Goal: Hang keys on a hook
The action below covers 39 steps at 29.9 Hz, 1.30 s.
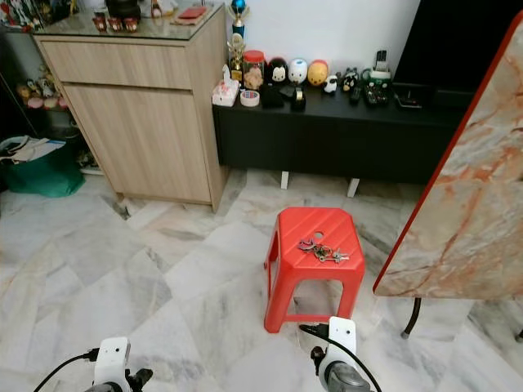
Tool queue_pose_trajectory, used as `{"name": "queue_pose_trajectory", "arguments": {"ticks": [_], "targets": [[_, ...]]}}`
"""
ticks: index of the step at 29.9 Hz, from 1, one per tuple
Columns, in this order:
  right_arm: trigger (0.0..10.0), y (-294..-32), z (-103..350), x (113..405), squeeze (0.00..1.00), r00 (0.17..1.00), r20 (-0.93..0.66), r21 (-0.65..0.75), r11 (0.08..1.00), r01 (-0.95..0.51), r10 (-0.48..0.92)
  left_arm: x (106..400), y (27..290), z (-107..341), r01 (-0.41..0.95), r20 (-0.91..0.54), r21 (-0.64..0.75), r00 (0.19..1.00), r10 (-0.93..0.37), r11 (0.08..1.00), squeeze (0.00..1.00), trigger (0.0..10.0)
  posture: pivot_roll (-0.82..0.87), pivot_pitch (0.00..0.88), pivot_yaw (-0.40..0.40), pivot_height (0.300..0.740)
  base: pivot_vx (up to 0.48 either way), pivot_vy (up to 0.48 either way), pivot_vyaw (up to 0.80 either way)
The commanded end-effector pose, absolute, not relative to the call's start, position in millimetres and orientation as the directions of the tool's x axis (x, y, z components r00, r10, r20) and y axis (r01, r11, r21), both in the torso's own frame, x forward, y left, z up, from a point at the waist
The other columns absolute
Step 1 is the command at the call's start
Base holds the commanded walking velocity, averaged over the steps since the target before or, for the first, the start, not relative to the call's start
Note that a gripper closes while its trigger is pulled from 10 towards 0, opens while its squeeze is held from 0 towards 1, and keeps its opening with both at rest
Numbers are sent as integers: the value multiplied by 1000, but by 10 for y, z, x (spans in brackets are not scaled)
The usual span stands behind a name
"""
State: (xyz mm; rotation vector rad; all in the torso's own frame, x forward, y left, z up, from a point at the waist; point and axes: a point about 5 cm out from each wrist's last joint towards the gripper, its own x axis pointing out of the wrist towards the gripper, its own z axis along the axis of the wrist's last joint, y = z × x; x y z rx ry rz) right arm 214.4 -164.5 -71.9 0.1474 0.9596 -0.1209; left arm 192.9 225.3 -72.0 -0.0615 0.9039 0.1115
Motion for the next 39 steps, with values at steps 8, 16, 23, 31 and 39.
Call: {"name": "queue_pose_trajectory", "arguments": {"ticks": [8,16,23,31,39], "targets": [[10000,-1688,-714,2145,0,572,-818,72,978,198,-56,1920,2237,-730,-118,-794,-9,604,65,993,0,10000,49,0,-19,740,360,0,-159],[10000,-1684,-712,2149,0,575,-816,76,978,196,-52,1922,2239,-729,-119,-794,-9,605,65,993,0,10000,51,0,-19,740,361,0,0],[10000,-1680,-710,2153,0,578,-815,78,978,194,-50,1923,2242,-727,-119,-793,-9,605,65,993,0,10000,52,0,-18,740,361,0,0],[10000,-1682,-710,2152,0,578,-815,78,978,193,-49,1925,2245,-726,-120,-792,-2,607,72,993,0,10000,52,0,-19,740,332,0,0],[10000,-1687,-710,2152,0,578,-815,76,979,191,-49,1924,2239,-728,-116,-794,-2,604,69,993,0,10000,52,0,-22,740,0,0,0]]}}
